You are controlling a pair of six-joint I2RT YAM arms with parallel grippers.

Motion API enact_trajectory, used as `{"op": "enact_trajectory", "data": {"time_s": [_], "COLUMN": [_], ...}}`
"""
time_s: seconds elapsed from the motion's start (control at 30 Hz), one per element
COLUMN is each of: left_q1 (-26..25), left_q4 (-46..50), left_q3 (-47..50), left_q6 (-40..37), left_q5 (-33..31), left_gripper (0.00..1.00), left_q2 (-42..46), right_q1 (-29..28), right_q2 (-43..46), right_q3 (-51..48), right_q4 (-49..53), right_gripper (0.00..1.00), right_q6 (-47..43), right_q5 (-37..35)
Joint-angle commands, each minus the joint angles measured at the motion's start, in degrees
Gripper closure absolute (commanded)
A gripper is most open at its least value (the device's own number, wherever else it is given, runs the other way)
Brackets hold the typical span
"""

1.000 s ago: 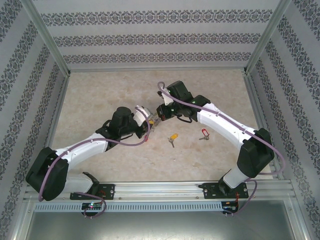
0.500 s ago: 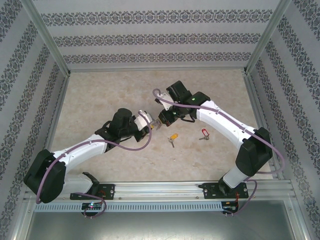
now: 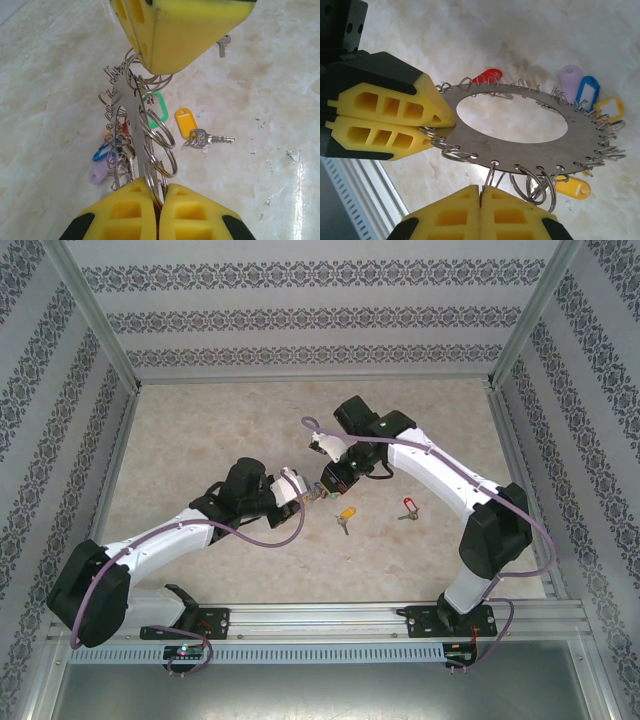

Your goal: Put the keys on the keyring

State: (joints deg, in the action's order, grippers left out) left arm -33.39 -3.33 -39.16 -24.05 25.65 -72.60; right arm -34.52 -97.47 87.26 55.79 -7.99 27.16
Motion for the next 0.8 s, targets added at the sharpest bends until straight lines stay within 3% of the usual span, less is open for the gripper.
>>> {"op": "enact_trajectory", "data": {"time_s": [0.0,0.33,0.5,0.77], "left_q1": [0.5,0.4,0.4,0.4], "left_q4": [-1.0,0.5,2.4,3.1], "left_q3": [-1.4,-0.8,-1.7,-1.4], "left_q6": [-1.2,-6.3,-5.9,-5.2], "left_q5": [-3.4,-0.4,3.8,4.3], "left_gripper": [1.00,1.00,1.00,1.00], "left_q2": [2.1,4.0,4.3,4.6], "right_q1": [-0.1,-0.2,0.0,0.0], "right_q2": [-1.0,-3.3,-0.1,2.3], "right_q3": [0.5,1.5,0.6,0.8], "right_q4": [8.7,12.0,4.2,-0.5], "right_gripper": [1.00,1.00,1.00,1.00], "right_q6": [-2.2,-1.5,1.2,3.9], "right_q5": [5.7,-1.0,1.1,-0.3]}}
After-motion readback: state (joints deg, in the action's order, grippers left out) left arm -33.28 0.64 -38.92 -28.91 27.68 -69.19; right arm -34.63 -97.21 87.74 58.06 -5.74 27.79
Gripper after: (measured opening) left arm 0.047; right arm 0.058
